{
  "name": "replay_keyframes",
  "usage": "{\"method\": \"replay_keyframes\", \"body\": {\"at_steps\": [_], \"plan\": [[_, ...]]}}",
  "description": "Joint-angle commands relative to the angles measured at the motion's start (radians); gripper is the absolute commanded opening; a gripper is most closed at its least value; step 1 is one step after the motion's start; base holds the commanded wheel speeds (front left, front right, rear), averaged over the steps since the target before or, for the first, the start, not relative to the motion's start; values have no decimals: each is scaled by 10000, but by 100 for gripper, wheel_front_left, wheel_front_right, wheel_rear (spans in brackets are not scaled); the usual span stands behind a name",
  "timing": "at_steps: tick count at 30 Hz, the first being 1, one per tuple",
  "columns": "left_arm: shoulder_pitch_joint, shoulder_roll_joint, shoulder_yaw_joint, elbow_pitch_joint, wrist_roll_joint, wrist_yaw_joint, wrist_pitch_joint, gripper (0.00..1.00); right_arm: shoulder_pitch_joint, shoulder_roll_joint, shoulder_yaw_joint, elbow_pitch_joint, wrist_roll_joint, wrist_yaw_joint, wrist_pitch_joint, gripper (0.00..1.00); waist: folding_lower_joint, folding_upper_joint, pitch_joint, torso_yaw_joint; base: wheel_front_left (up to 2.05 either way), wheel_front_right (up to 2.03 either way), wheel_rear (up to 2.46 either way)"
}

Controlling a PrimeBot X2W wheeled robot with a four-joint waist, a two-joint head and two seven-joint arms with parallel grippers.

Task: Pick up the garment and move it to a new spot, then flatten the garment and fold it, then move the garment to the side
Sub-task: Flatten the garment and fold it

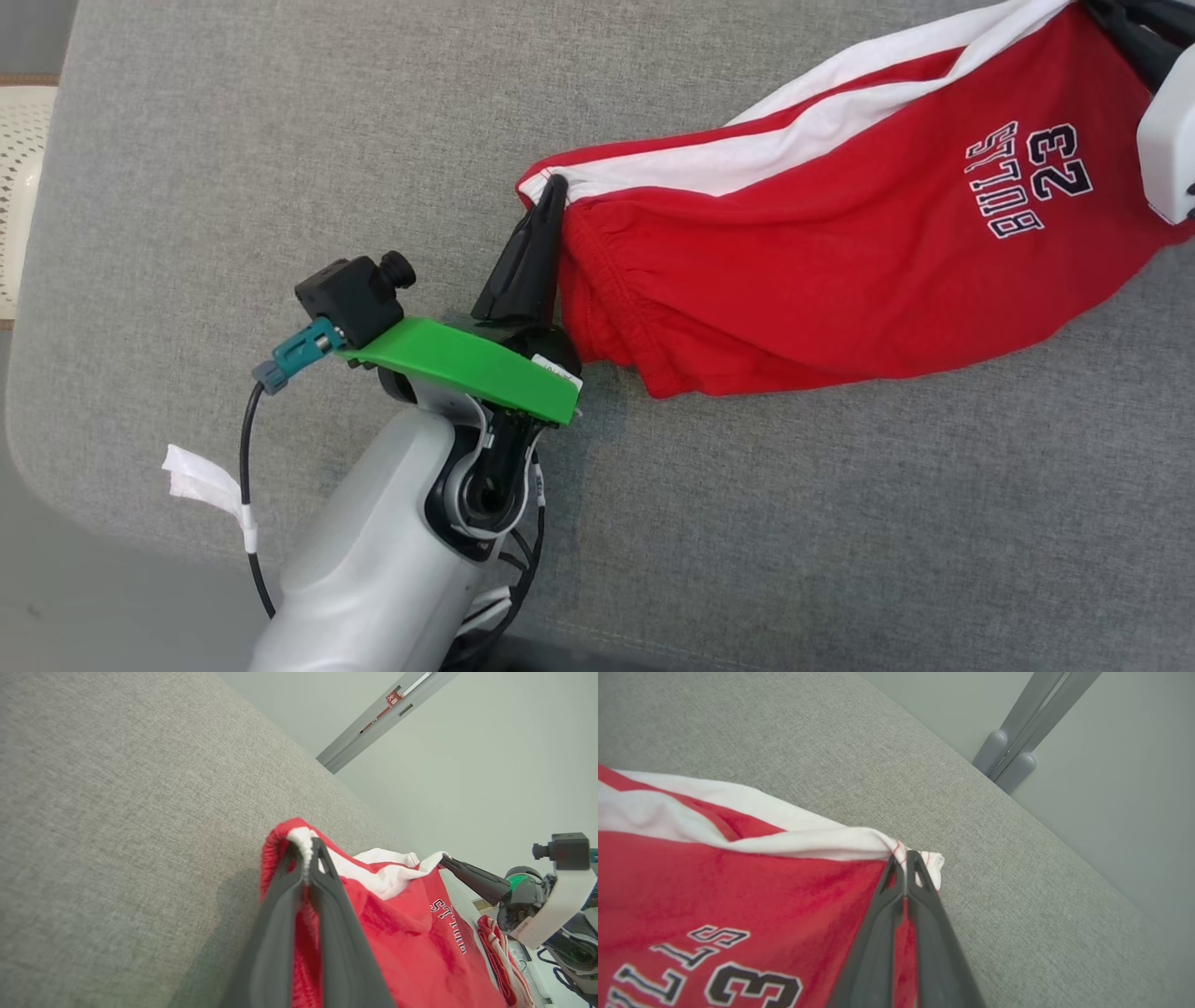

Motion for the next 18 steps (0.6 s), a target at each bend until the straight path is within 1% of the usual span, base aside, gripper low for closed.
{"method": "replay_keyframes", "body": {"at_steps": [1, 7, 14, 15, 16, 17, 18], "plan": [[-184, -52, 58, 24, 159, -68, -61, 0, -230, -11, 115, 164, 35, -19, -109, 0, -1, 0, 103, 49, 0, 0, 0], [-152, -123, 255, -77, 244, -182, -85, 0, -697, -14, 449, 777, 193, -19, -305, 0, -1, 0, 180, 0, 0, 0, 0], [-245, -133, 59, 273, 364, -52, -83, 0, -888, 224, 857, 1231, 351, -19, -409, 0, -1, 0, 169, -82, 0, 0, 0], [-254, -133, 59, 327, 358, -28, -83, 21, -953, 254, 872, 1270, 243, -19, -544, 43, -1, 0, 160, -95, 0, 0, 0], [-259, -134, 27, 372, 398, -23, -82, 41, -963, 299, 866, 1345, 206, -19, -604, 95, -1, 0, 143, -113, 0, 0, 0], [-262, -134, 96, 355, 453, -1, -83, 100, -943, 355, 850, 1456, 197, -19, -653, 100, -1, 0, 123, -141, 0, 0, 0], [-235, -130, 144, 368, 493, 57, -83, 100, -933, 408, 805, 1540, 192, -19, -685, 100, -1, 0, 100, -174, 0, 0, 0]]}}
